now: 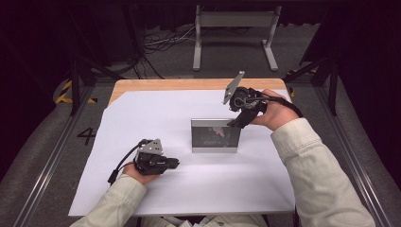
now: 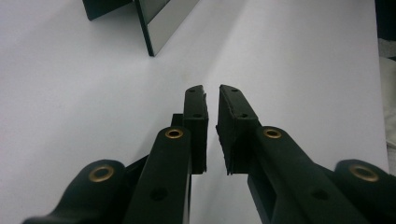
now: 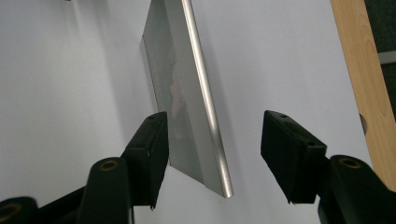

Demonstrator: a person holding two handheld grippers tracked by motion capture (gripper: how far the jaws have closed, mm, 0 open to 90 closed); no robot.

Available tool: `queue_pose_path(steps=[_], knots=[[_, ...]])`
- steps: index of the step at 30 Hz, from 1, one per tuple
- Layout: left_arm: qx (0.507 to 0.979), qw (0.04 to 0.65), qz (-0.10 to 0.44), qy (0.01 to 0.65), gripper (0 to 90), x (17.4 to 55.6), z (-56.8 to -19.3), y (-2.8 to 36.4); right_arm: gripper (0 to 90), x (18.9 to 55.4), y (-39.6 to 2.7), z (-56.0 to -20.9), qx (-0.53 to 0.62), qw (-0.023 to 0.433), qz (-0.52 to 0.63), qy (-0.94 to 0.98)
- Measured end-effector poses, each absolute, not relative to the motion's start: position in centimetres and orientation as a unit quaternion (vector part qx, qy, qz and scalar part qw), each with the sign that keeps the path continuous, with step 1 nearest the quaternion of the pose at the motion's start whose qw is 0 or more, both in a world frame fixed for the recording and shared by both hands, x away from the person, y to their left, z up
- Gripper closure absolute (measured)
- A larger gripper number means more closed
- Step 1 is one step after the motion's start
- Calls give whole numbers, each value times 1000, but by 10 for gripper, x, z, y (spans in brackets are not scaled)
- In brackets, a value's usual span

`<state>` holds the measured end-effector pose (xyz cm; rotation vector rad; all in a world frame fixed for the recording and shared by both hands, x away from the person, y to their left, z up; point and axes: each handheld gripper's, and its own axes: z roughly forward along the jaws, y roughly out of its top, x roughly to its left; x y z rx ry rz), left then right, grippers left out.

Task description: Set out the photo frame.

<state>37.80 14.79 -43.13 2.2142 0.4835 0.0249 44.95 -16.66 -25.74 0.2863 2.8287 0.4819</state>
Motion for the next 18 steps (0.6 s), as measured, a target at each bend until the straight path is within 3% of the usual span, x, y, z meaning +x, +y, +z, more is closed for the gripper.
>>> queue_pose_path(steps=[18], knots=[[884,423,13,200,800,380,-432,149,409,442,-197,-255,123,135,182,966]])
